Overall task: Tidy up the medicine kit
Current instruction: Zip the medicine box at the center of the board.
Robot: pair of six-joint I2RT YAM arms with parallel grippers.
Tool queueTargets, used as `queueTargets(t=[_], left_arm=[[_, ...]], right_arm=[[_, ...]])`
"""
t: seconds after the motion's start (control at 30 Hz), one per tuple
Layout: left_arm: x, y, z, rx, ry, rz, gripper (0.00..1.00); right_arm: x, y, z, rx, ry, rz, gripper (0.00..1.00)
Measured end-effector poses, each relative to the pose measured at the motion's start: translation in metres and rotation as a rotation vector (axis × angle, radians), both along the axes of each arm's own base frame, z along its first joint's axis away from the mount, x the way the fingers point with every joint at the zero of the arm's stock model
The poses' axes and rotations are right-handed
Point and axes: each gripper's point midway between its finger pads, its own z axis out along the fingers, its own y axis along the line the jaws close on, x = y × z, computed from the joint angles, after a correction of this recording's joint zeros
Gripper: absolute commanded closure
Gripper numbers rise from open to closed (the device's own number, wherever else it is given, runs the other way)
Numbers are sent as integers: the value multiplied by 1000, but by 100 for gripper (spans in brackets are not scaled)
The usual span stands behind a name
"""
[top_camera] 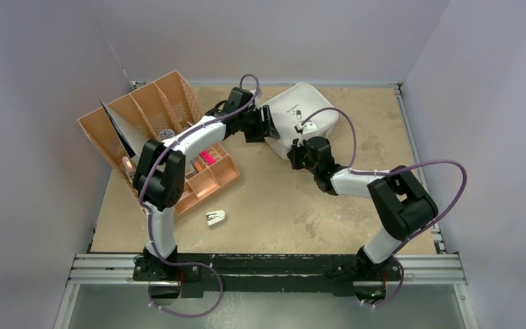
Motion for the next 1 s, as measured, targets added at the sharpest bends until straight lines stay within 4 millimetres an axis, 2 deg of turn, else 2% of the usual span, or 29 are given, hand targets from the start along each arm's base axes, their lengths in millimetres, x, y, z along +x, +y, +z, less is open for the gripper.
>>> queueTargets(t=[0.3, 0.77, 1.0], left_arm=[[8, -15, -36, -49, 78, 16, 45], [10, -29, -31, -111, 82, 21, 43], [8, -36, -33, -119, 87, 18, 48]], right_arm=[[0, 0, 0, 13, -1, -13, 100], [2, -3, 0, 17, 2, -37, 100], [1, -3, 0, 18, 4, -38, 100]])
